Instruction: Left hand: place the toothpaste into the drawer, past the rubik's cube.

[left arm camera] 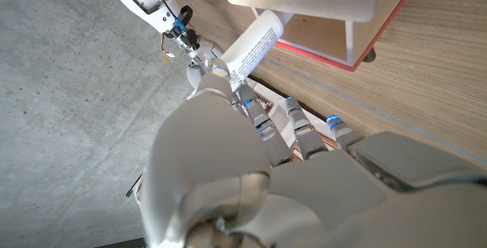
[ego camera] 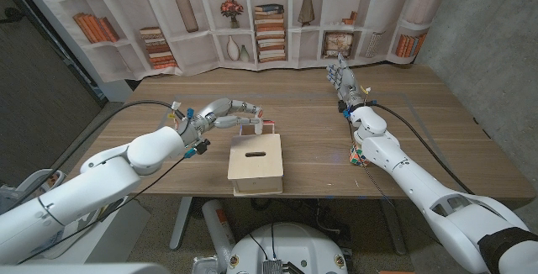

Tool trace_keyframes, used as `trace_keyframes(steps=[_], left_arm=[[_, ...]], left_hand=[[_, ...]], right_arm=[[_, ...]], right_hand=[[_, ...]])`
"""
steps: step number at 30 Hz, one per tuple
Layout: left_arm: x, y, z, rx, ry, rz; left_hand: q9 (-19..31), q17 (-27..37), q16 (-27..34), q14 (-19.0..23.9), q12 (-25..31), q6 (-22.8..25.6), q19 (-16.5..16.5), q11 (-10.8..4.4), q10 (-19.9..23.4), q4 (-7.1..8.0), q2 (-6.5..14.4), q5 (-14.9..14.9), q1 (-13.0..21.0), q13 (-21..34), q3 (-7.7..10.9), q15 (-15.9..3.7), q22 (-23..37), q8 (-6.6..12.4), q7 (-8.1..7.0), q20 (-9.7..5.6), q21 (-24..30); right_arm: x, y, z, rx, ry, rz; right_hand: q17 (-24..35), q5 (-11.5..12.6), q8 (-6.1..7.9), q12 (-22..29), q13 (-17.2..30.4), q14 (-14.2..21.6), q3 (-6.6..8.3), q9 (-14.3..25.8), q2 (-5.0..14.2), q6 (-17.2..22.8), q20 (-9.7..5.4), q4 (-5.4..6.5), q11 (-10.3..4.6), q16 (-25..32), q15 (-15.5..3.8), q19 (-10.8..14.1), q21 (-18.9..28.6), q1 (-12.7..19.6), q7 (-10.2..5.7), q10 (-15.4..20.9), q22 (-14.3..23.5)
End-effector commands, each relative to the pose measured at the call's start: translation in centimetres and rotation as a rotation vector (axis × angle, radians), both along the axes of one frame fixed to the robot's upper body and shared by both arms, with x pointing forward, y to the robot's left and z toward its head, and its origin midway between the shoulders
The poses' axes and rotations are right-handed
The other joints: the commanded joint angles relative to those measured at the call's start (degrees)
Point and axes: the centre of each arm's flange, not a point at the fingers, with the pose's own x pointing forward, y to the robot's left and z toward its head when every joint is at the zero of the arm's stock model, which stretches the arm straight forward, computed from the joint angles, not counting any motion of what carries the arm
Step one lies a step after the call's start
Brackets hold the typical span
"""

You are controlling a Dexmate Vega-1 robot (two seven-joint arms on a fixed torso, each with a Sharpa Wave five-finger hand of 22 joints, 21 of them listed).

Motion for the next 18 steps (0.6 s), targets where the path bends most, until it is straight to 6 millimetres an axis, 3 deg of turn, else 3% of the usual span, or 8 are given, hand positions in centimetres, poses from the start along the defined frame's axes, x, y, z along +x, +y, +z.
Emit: trace_keyframes(steps=[1,5,8,9,18], left_arm=[[0.13,-0.34,0.19,0.006,0.013,-0.013],[0.42,-0.45,0.21,0.013,0.022,-0.027],[0.53,-0.45,0.21,0.020,0.024,-0.033],[0.56,-0.43,0.17,0.010,0.027,-0.041],[0.65,-0.23,0.18,-0.016,0.039,-0.050]], left_hand=[[0.3,0.2,-0.3,-1.5,-0.3,-3.2,-0.6,0.05,-3.9,0.04,0.5,0.4,-0.3,0.1,0.15,-0.11,0.1,-0.13,0.29,0.79,0.0],[0.4,0.2,-0.3,-3.1,-0.3,-6.9,-1.3,0.33,-10.0,0.24,0.6,0.6,-0.9,0.2,-0.10,0.20,0.1,-0.03,0.56,1.37,0.0],[0.4,0.2,-0.3,-4.7,-0.1,-10.7,-2.0,1.19,-15.0,0.57,0.5,0.7,-1.7,0.2,-0.51,0.54,0.2,-0.17,1.58,1.70,0.0],[0.4,0.3,-0.4,-5.8,-0.1,-12.3,-2.8,2.10,-17.5,0.92,0.3,0.7,-2.5,0.2,-0.93,1.00,0.2,-0.15,1.69,1.95,-0.1],[0.4,0.5,-0.2,-8.6,0.5,-17.1,-4.7,4.92,-22.5,3.39,-0.9,0.8,-7.8,0.3,-3.53,1.99,0.3,0.02,3.17,1.98,-0.2]], right_arm=[[0.18,-0.36,-0.10,0.002,0.004,0.001],[0.23,-0.35,-0.06,-0.003,0.006,0.002],[0.26,-0.38,-0.05,-0.003,0.005,0.000],[0.27,-0.40,-0.06,-0.003,0.005,0.001],[0.41,-0.49,-0.12,-0.001,0.006,-0.001]], right_hand=[[0.2,-0.2,-0.12,0.2,0.1,0.5,0.03,0.1,0.39,0.3,0.35,-0.20,0.13,-0.2,-0.03,0.5,-0.1,0.2,-0.48,0.5,0.2],[0.2,-0.2,-0.10,0.2,0.1,0.6,0.01,0.1,0.39,0.3,0.34,-0.22,0.11,-0.2,-0.06,0.5,-0.2,0.2,-0.51,0.5,0.2],[0.2,-0.2,-0.10,0.2,0.1,0.5,0.00,0.1,0.40,0.3,0.35,-0.23,0.11,-0.2,-0.03,0.5,-0.2,0.2,-0.51,0.5,0.2],[0.2,-0.2,-0.11,0.2,0.1,0.6,-0.01,0.1,0.40,0.3,0.34,-0.24,0.14,-0.2,-0.01,0.5,-0.2,0.2,-0.55,0.5,0.2],[0.2,-0.2,-0.11,0.2,0.1,0.6,-0.05,0.1,0.43,0.2,0.39,-0.28,0.03,-0.2,-0.05,0.5,-0.3,0.2,-0.77,0.5,0.2]])
